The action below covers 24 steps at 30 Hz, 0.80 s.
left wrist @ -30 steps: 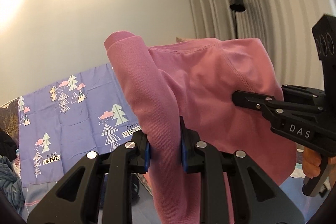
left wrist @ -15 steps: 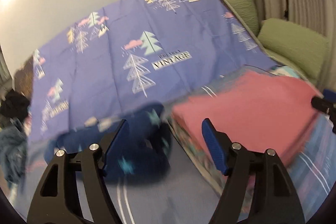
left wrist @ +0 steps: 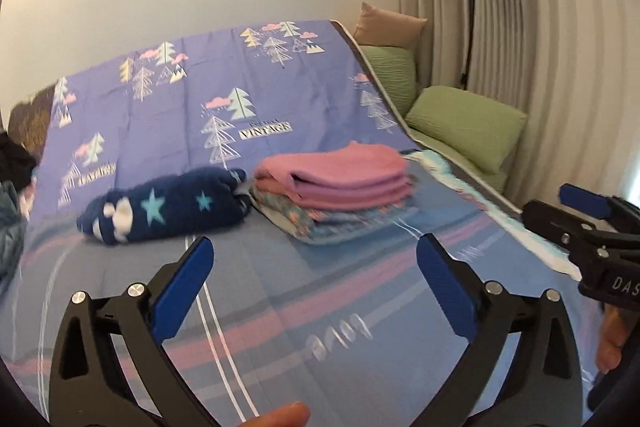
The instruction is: Fold small clothes
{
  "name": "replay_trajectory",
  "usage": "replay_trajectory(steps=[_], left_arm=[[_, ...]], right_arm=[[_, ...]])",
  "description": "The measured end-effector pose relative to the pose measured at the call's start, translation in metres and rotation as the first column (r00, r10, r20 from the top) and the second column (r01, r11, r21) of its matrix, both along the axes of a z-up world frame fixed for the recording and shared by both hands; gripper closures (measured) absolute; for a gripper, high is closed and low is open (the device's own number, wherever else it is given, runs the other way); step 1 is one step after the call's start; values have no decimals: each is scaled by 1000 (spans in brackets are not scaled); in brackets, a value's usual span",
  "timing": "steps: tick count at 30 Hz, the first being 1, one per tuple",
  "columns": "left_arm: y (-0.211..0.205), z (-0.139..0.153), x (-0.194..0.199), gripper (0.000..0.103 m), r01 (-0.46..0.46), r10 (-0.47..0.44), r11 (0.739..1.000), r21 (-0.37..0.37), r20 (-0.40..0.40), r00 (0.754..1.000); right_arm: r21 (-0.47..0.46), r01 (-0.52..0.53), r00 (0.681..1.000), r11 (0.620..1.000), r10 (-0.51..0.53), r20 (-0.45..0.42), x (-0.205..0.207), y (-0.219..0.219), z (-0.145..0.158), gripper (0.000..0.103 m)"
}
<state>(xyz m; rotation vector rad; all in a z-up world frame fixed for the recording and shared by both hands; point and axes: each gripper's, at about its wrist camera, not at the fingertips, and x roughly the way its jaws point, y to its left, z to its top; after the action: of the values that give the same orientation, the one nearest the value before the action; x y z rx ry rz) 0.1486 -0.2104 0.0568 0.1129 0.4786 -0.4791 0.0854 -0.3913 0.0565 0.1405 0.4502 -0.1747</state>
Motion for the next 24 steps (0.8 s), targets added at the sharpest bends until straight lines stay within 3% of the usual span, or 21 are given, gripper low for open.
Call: replay_trajectory(steps=[10, 16, 24], left_arm=[[38, 19, -91, 1, -47, 46, 999, 14, 79, 996], [56, 23, -129, 1, -51, 52, 999, -6, 97, 994], [70, 22, -150, 1, -80, 78, 997, 9, 97, 992]], right_arm=[[-8, 16, 999, 1000, -16, 41, -91, 37, 24, 7], [-51, 26, 998, 998, -24, 55, -116, 56, 28, 5], [-57, 13, 999, 998, -10, 48, -134, 70, 28, 2]])
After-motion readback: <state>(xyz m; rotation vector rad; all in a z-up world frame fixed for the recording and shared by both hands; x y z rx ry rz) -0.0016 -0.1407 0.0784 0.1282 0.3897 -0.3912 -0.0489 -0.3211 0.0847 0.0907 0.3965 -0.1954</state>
